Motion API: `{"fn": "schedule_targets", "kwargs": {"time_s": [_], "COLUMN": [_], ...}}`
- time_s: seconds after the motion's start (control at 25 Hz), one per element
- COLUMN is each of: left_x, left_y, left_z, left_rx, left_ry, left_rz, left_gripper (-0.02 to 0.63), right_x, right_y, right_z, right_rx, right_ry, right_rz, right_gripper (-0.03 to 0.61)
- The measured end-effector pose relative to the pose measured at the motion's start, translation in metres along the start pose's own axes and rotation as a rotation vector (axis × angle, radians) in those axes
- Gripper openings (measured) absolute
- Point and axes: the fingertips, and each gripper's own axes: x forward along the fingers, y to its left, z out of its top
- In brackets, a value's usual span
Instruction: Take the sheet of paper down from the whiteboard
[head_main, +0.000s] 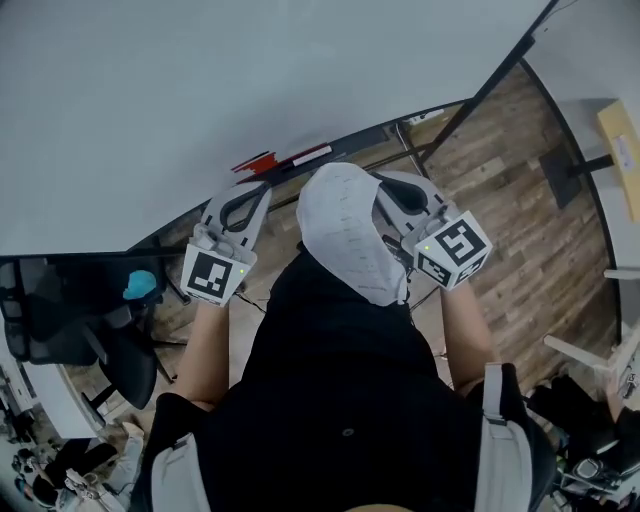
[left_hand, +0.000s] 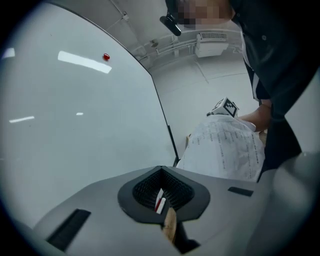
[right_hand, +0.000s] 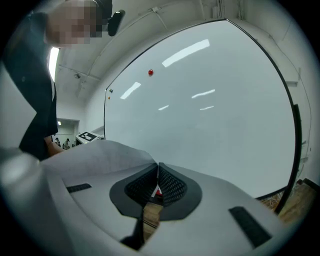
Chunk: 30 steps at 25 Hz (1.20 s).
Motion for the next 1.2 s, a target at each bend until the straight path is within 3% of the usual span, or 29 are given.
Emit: {"fn": "schedule_targets", "kwargs": {"time_s": [0.12,0.36,0.52,0.72,1.08,1.2], "left_x": [0.001,0.009,0.006,-0.003,-0.023,-0.033], "left_y": [-0.028,-0.063,-0.072,-0.079,-0.081,-0.074], "left_z": [-0.026,-0.07,-0.091,-0.106,-0.105,-0.103], "left_rx": [-0.035,-0.209,-0.29,-0.387,-0.468,-0.555], "left_ry": [0.014,-0.005,0.017,0.01,-0.026,-0.051], "left_rz": [-0.066,-0.147,-0.154,-0.161,-0.109,-0.081], "left_gripper": [0.012,0.012,0.012,0.012,0.012,0.012], "right_x": [-0.008,-0.022,-0.02,-0.004,0.01,0.006], "right_y": [-0.012,-0.032,-0.038,-0.026,-0.023,-0.03], "right_z": [-0.026,-0.064,-0.089,-0.108,-0.106,-0.1], "right_rx": [0.045,0.036,0.046,0.095,0.095,0.087], "right_ry": [0.022,0.036,0.061,0.07,0.05,0.021], "right_rz": [-0.035,-0.111,-0.136,-0.109,-0.106,-0.14], "right_gripper": [0.021,0.021,0.02,0.02,0.018,0.018]}}
